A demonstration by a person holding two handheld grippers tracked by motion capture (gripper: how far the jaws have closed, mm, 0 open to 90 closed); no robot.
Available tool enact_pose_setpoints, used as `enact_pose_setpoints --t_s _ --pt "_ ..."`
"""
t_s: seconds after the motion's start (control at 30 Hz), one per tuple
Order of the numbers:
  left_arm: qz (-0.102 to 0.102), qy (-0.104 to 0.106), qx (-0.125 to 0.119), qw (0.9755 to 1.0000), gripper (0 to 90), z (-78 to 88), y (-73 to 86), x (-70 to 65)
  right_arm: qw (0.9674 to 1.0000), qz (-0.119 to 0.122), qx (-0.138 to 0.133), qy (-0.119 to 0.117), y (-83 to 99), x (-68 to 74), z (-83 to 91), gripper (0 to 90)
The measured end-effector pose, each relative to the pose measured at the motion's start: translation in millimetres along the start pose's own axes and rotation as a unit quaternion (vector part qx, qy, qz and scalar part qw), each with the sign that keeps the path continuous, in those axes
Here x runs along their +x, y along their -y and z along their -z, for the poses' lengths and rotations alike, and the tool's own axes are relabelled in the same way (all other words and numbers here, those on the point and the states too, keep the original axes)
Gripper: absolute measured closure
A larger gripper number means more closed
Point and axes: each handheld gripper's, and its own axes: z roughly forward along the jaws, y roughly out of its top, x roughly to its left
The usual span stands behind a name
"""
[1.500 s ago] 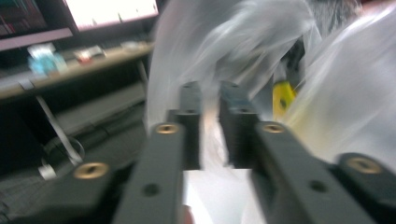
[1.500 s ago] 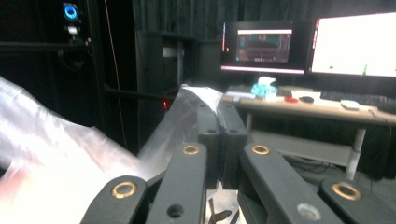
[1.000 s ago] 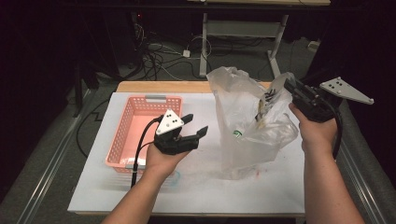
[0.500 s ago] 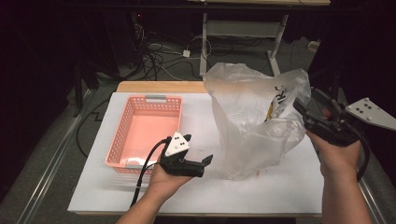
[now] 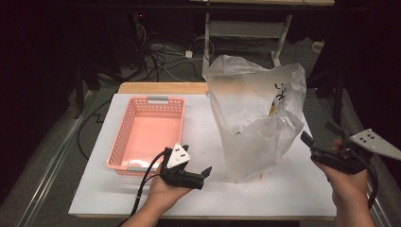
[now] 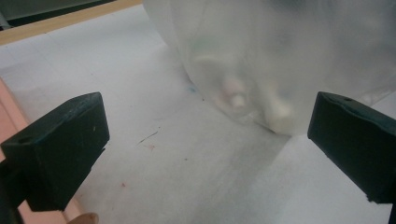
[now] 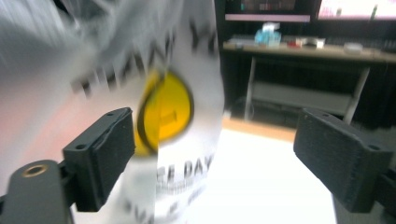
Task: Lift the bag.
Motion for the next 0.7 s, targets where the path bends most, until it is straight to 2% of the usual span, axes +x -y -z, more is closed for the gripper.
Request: enact_pose_setpoints --t_s 0.2,0.3,0.47,0.63,0.7 --pt "0.005 -0.003 -0.004 1.0 0.0 1.6 4.9 1.5 0.999 -0.014 0.042 -0.007 43.0 3.9 -13.3 4.9" --pt "0.008 -0.003 -0.007 0.9999 0.0 2.1 6.9 2.5 0.9978 -0.008 0.066 -0.011 58.8 5.2 -20.1 0.1" --pt "0.003 -0.008 -0.009 0.9999 0.0 2.9 8.8 2.2 0.9946 -0.014 0.102 -0.016 85.4 10.2 -31.1 0.0" --pt "-0.003 -0.01 -0.01 0.9999 0.0 4.7 10.2 1.7 0.9914 -0.02 0.128 -0.022 102.6 11.5 -38.8 0.0" --pt "-0.003 -0.01 -0.01 0.9999 0.0 5.6 10.4 1.9 0.9913 -0.02 0.129 -0.019 105.4 11.7 -40.0 0.0"
